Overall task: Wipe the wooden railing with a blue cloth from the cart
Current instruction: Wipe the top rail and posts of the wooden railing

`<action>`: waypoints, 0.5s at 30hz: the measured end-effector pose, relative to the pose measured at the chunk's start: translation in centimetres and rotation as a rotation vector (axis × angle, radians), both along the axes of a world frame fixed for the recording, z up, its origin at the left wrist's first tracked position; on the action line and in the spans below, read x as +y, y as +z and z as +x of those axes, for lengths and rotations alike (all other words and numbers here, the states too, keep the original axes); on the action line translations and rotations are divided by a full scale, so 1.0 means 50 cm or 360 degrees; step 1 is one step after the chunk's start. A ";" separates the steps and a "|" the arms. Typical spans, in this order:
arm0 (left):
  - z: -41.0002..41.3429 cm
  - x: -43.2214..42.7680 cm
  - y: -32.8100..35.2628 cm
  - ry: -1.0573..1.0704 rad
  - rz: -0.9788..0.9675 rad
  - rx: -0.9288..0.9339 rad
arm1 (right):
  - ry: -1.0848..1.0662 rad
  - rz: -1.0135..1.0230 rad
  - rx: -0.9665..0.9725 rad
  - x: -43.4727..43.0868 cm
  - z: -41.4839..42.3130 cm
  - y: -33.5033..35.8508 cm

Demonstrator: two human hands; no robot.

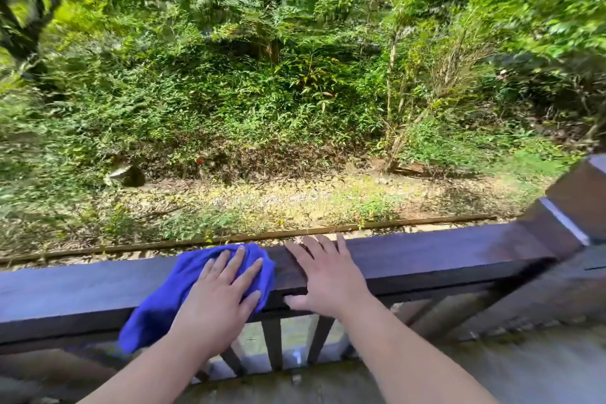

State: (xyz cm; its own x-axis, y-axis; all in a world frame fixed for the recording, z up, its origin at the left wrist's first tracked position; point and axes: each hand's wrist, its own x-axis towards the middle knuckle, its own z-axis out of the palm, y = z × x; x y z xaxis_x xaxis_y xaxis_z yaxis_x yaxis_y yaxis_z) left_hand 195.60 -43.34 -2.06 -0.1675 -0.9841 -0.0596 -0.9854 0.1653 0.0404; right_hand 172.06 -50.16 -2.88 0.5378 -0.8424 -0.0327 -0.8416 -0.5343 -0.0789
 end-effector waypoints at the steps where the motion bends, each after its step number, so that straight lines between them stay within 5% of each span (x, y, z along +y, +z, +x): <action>1: -0.013 -0.003 0.000 -0.0001 0.0000 -0.0005 | 0.0001 -0.0017 -0.0028 -0.002 0.001 -0.005; 15: -0.038 -0.019 0.020 -0.0106 0.0100 0.0005 | -0.0018 0.0042 -0.0012 -0.007 -0.009 -0.003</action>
State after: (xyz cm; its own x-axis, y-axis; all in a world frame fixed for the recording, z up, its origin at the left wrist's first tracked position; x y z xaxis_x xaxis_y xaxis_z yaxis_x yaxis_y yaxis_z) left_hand 193.68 -44.27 -1.06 -0.2329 -0.9650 -0.1203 -0.9721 0.2277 0.0558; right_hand 171.63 -50.53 -3.02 0.5285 -0.8474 -0.0509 -0.8470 -0.5222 -0.0991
